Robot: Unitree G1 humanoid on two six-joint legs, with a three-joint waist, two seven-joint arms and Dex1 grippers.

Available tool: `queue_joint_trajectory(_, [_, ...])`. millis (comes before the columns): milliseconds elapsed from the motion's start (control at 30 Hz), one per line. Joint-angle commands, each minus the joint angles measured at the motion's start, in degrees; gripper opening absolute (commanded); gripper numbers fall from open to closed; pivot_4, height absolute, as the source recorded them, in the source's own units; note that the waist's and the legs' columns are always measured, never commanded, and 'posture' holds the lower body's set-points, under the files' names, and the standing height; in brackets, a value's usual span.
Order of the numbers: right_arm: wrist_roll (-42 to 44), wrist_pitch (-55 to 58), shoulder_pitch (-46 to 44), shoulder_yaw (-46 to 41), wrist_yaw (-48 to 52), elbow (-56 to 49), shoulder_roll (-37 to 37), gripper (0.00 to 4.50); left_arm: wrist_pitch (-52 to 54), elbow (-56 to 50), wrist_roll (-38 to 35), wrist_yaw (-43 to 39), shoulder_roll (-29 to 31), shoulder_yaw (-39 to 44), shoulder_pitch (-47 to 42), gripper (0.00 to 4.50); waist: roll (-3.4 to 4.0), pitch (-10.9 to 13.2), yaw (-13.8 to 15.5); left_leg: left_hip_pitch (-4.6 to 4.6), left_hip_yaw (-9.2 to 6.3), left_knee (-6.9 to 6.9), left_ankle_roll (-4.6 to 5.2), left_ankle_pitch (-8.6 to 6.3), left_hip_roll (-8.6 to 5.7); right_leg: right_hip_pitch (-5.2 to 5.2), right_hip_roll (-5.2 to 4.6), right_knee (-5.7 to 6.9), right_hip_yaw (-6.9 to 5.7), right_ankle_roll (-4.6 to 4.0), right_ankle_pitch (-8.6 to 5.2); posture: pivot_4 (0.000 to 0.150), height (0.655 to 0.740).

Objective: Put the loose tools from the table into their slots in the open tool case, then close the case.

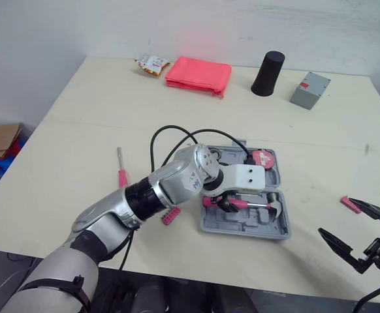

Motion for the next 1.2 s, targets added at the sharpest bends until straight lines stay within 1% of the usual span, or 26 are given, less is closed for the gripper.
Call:
queue_joint_trajectory(33, [0.2, -0.8, 0.0, 0.0, -0.5, -1.7, 0.1, 4.5, -7.9, -1.4, -3.9, 0.9, -2.0, 7.9, 4.3, 3.22, 0.0, 0.0, 0.0, 0.0, -0.01, 0.02, 0.0, 0.0, 0.01, 0.0, 0.0, 0.0, -0.01, 0.0, 0.0, 0.15, 0.74])
queue_joint_trajectory(67, [0.2, -0.8, 0.0, 0.1, -0.6, -1.7, 0.1, 4.5, -9.6, -0.7, -5.3, 1.3, -3.0, 10.3, 6.0, 2.98, 0.0, 0.0, 0.0, 0.01, -0.01, 0.05, 0.0, 0.0, 0.0, 0.01, 0.0, 0.04, -0.01, 0.0, 0.0, 0.15, 0.74])
queue_joint_trajectory(133, [0.2, -0.8, 0.0, 0.3, -0.7, -1.6, 0.0, 4.5, -17.3, 0.8, -7.3, 1.2, -3.8, 14.6, 9.7, 2.42, 0.0, 0.0, 0.0, 0.02, -0.01, 0.09, 0.02, 0.01, 0.0, 0.01, 0.0, 0.08, -0.01, 0.01, 0.0, 0.15, 0.74])
queue_joint_trajectory(167, [0.2, -0.8, 0.0, 0.3, -0.8, -1.6, 0.0, 4.5, -20.0, 1.7, -8.1, 1.5, -4.4, 16.4, 11.5, 2.01, 0.0, 0.0, -0.1, 0.04, -0.01, 0.1, 0.02, 0.01, 0.0, 0.01, 0.0, 0.1, 0.0, 0.01, 0.0, 0.15, 0.74])
queue_joint_trajectory(200, [0.2, -0.8, 0.0, 0.4, -0.8, -1.6, -0.1, 4.5, -21.8, 2.4, -8.4, 1.6, -4.8, 17.3, 12.5, 1.49, 0.0, 0.0, -0.1, 0.05, -0.01, 0.11, 0.02, 0.02, 0.0, 0.02, 0.0, 0.12, 0.0, 0.01, 0.01, 0.15, 0.74])
queue_joint_trajectory(233, [0.2, -0.8, 0.0, 0.5, -0.8, -1.6, -0.1, 4.5, -22.2, 3.1, -8.8, 1.8, -5.3, 18.1, 13.3, 1.09, -0.01, 0.0, -0.1, 0.08, 0.0, 0.12, 0.02, 0.02, -0.01, 0.02, 0.0, 0.17, 0.0, 0.01, 0.01, 0.15, 0.74])
queue_joint_trajectory(300, [0.1, -0.8, -0.3, 0.7, -0.8, -1.5, -0.2, 4.5, -24.2, 5.3, -9.6, 2.5, -6.5, 19.8, 15.6, 0.07, -0.01, 0.0, 0.0, 0.09, -0.01, 0.14, 0.03, 0.05, -0.02, 0.02, 0.0, 0.24, -0.01, 0.01, 0.01, 0.15, 0.74])
queue_joint_trajectory(400, [0.0, -0.5, -0.8, 0.9, -1.0, -1.4, -0.4, 4.5, -29.8, 8.1, -8.0, 2.4, -6.7, 19.3, 18.6, 0.07, -0.01, 0.0, 0.0, 0.13, -0.01, 0.15, 0.04, 0.05, -0.04, 0.05, -0.02, 0.28, 0.0, 0.02, 0.01, 0.15, 0.74])
queue_joint_trajectory(500, [0.1, -0.4, -0.9, 0.8, -0.8, -1.4, -0.6, 4.5, -31.0, 10.3, -8.1, 1.8, -7.5, 18.7, 20.5, 0.07, -0.01, 0.0, 0.0, 0.13, -0.01, 0.13, 0.04, 0.05, -0.04, 0.04, -0.01, 0.28, 0.0, 0.02, 0.01, 0.15, 0.74])
queue_joint_trajectory(567, [0.1, -0.4, -0.9, 0.6, -0.7, -1.3, -0.7, 4.5, -31.3, 11.2, -6.9, 2.1, -7.7, 17.6, 20.7, 0.07, -0.01, 0.0, 0.0, 0.11, -0.01, 0.13, 0.04, 0.05, -0.04, 0.03, -0.01, 0.28, -0.01, 0.02, 0.01, 0.15, 0.74])
queue_joint_trajectory(667, [0.2, -0.3, -0.8, 0.5, -0.7, -1.4, -0.8, 4.5, -29.6, 12.8, -4.6, 3.8, -8.4, 16.2, 20.6, 0.07, -0.01, 0.0, 0.0, 0.12, -0.01, 0.14, 0.05, 0.05, -0.05, 0.04, -0.01, 0.28, 0.0, 0.02, 0.01, 0.15, 0.74])
queue_joint_trajectory(767, [0.2, -0.3, -0.4, 0.3, -0.7, -1.7, -0.7, 4.5, -25.3, 13.6, -1.5, 5.6, -7.8, 14.2, 20.6, 0.07, -0.01, 0.0, 0.0, 0.13, -0.01, 0.13, 0.05, 0.04, -0.05, 0.04, -0.01, 0.28, 0.0, 0.02, 0.01, 0.15, 0.74])
queue_joint_trajectory(1000, [-0.1, -1.1, -0.2, -1.7, -1.1, 0.0, -1.5, 4.5, -21.6, 14.7, 2.4, 4.7, -6.1, 10.2, 20.5, 0.07, -0.01, 0.0, 0.0, 0.23, -0.02, 0.12, 0.04, 0.03, -0.03, 0.14, -0.02, 0.28, -0.01, 0.02, 0.02, 0.15, 0.74])
queue_joint_trajectory(1200, [0.0, -0.7, -0.2, -2.0, -1.2, 0.2, -1.8, 4.5, -17.0, 19.7, 5.4, 7.2, -8.3, 7.4, 19.0, 0.07, -0.09, -0.3, 0.3, 0.27, -0.1, 0.11, 0.1, -0.01, -0.06, 0.24, -0.08, 0.24, -0.06, 0.02, 0.02, 0.15, 0.74])
